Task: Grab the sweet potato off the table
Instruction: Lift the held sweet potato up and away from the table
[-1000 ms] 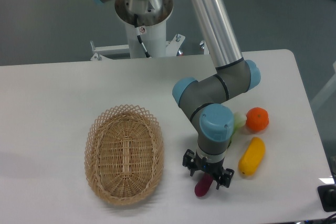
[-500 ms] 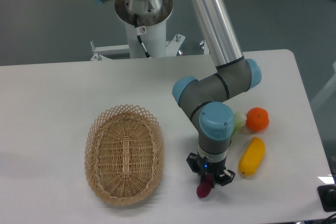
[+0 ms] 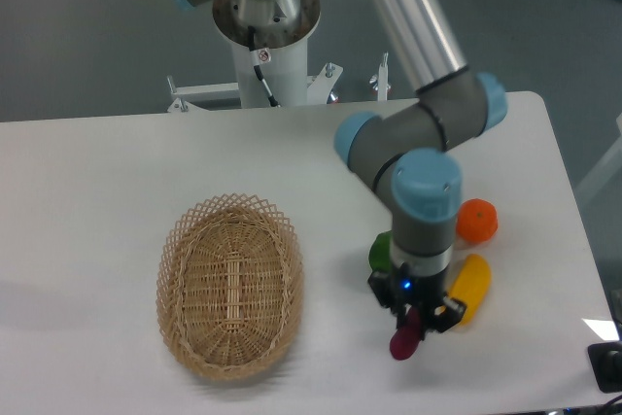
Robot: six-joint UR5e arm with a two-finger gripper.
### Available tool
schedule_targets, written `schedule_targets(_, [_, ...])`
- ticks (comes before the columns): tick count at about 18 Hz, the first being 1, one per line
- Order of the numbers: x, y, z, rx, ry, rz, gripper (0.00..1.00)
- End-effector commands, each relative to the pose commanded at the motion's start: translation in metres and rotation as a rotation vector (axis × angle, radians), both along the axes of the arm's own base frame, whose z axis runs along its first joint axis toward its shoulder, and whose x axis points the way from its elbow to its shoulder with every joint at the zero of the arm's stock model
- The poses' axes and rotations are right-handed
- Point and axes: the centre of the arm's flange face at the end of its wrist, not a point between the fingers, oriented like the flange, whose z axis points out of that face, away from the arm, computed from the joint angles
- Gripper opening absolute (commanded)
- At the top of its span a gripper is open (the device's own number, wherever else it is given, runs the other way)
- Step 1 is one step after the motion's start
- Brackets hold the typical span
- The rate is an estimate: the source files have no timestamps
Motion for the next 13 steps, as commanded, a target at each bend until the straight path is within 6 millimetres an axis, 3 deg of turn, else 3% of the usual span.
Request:
schedule_targets(5, [-0.033,-0.065,0.043,-0.076,-0.058,-0.067,0.17])
schedule_targets(13, [-0.083,-0.171,0.058,-0.13,-0.075,-0.212,0.17])
